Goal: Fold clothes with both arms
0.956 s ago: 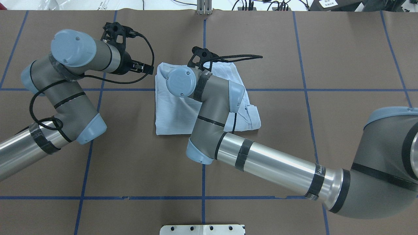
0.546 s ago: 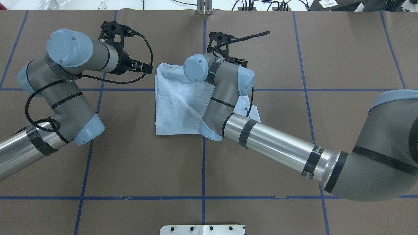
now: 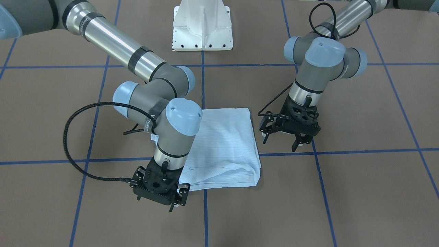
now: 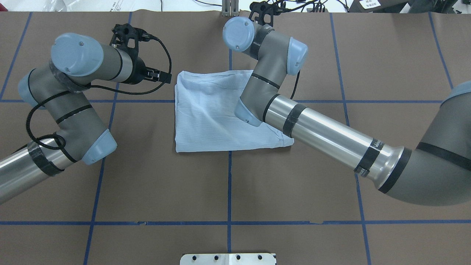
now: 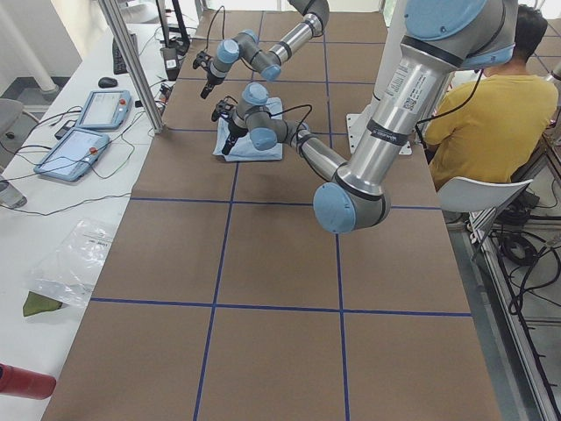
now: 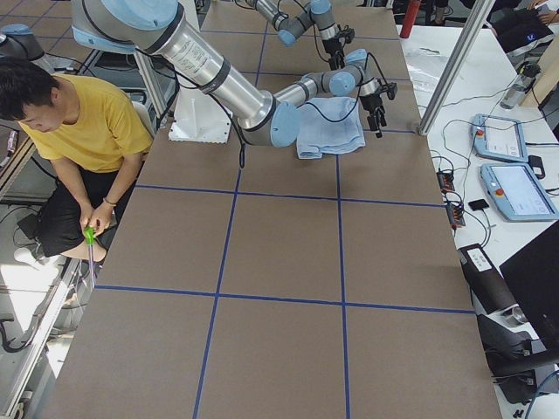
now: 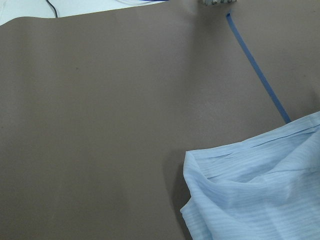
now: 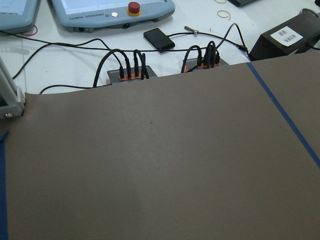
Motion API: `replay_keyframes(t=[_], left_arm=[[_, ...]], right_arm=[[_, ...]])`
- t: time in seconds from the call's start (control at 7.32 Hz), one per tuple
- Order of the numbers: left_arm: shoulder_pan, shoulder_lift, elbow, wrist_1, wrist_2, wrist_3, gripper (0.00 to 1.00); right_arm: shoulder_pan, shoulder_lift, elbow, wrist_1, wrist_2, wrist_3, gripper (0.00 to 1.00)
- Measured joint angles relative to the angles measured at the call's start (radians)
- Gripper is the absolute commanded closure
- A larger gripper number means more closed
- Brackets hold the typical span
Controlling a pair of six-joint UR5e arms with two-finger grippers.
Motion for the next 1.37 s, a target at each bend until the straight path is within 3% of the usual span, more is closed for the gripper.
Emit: replay_keyframes(t=[0.27, 0.68, 0.96, 1.23, 1.37], left_arm=[[0.0, 0.071, -0.073, 0.007, -0.003, 0.009, 0.0], [-0.009, 0.296, -0.342, 0.114, -0.046, 0.133, 0.0], [-0.072, 0.452, -0.478, 0.148, -0.073, 0.292, 0.0], [-0.237, 0.562, -0.511, 0.153, -0.184, 0.534, 0.0], [-0.33, 0.615, -0.508, 0.151, -0.259, 0.626, 0.0]], right_arm=[[0.1, -0.153, 0.263, -0.118, 0.197, -0.21, 0.0], [0.29, -0.547, 0.642, -0.149, 0.408, -0.647, 0.0], [0.48, -0.769, 0.734, -0.141, 0.565, -1.01, 0.0], [0.67, -0.933, 0.746, -0.141, 0.678, -1.294, 0.0], [0.729, -1.025, 0.751, -0.138, 0.714, -1.348, 0.0]])
